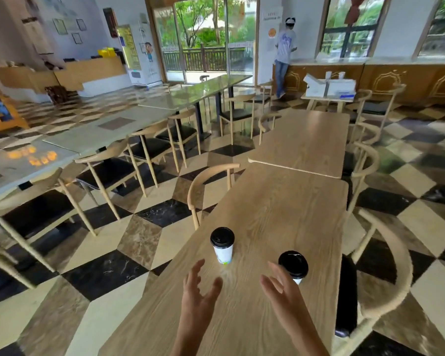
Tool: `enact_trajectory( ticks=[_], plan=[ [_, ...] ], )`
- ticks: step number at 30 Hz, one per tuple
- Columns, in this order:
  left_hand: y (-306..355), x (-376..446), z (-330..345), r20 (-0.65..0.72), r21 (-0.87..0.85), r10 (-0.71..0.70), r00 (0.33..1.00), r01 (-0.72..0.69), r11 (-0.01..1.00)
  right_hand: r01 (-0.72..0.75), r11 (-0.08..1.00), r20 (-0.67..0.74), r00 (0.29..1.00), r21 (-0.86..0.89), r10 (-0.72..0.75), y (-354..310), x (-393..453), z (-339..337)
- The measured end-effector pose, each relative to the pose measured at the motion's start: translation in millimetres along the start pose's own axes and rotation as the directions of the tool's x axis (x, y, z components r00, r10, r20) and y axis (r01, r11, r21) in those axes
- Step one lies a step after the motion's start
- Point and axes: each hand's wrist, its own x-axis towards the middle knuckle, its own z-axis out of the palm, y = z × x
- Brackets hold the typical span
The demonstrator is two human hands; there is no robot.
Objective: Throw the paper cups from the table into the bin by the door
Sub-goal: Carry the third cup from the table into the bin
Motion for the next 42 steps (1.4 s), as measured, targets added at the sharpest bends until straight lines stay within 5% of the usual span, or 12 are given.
enact_trajectory(
  ticks=[13, 26, 33, 42],
  plan=[
    [-58.3, 171.3, 49.3, 0.097, 0.183, -0.071, 0.993, 0.053, 0.982, -0.216, 0.976, -0.087, 0.973, -0.021, 0.214, 44.0, 116.4, 58.6],
    [-87.9, 215.9, 102.8, 0.124, 0.321, -0.05, 0.991, 0.008, 0.947, -0.338, 0.941, -0.13, 0.934, -0.026, 0.332, 74.8, 147.0, 71.3],
    [-86.0, 215.1, 92.1, 0.115, 0.181, -0.104, 0.988, 0.082, 0.98, -0.345, 0.939, -0.175, 0.925, -0.006, 0.338, 75.1, 135.7, 74.6],
    [-42.0, 166.2, 80.2, 0.431, -0.229, -0.107, 0.896, 0.223, 0.948, -0.263, 0.96, -0.343, 0.896, 0.096, 0.28, 57.2, 99.4, 48.5]
  ],
)
